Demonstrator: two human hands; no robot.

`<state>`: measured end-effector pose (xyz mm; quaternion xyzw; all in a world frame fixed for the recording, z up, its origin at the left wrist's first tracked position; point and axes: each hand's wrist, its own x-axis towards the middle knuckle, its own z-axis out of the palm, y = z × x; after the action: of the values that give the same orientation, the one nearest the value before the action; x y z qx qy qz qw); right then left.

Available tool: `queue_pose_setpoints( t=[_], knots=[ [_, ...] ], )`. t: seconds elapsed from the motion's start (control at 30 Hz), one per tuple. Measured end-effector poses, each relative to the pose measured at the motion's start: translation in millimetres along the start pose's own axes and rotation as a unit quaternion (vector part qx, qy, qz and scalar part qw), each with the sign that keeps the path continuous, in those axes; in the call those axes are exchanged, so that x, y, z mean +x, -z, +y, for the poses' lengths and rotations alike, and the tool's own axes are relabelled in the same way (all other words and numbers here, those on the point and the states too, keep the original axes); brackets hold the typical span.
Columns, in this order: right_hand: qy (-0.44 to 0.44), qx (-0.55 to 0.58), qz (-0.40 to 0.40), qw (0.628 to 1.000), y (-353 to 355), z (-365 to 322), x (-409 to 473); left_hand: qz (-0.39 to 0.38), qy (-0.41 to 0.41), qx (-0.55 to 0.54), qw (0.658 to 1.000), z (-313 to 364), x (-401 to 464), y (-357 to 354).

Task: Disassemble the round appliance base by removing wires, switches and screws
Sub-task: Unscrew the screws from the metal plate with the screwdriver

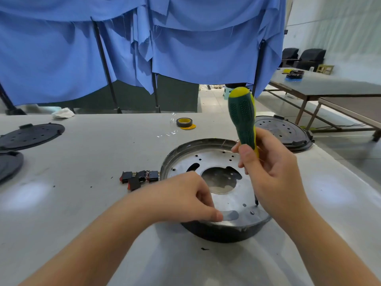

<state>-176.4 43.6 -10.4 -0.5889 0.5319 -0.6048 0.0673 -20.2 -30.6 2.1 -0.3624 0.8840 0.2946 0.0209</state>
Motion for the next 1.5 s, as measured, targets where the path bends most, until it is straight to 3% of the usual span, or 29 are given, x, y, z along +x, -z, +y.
queue_pose_setpoints(
  t=[0.13, 0.37, 0.77, 0.97, 1.27, 1.5],
  knots=[
    [-0.008, 0.003, -0.003, 1.0, 0.2, 0.0, -0.4, -0.085, 0.001, 0.093, 0.992, 13.3, 12.4, 16.0],
    [-0.022, 0.006, 0.004, 1.0, 0.4, 0.3, 0.8, -0.14, -0.011, 0.16, 0.977, 28.3, 23.9, 18.4],
    [-0.03, 0.005, 0.002, 1.0, -1.0, -0.8, 0.0, -0.187, -0.027, 0.177, 0.966, 33.6, 26.0, 20.7],
    [-0.028, 0.001, 0.004, 1.0, -1.2, 0.0, 0.8, -0.218, -0.021, 0.13, 0.967, 39.0, 24.7, 31.9],
    [-0.026, 0.0, 0.004, 1.0, -1.5, -2.9, 0.4, -0.146, -0.063, -0.01, 0.987, 14.5, 13.0, 37.1],
    [-0.019, -0.004, 0.009, 1.0, -2.0, -2.4, -1.5, -0.011, -0.113, -0.212, 0.971, -16.8, -8.4, 46.4]
  ],
)
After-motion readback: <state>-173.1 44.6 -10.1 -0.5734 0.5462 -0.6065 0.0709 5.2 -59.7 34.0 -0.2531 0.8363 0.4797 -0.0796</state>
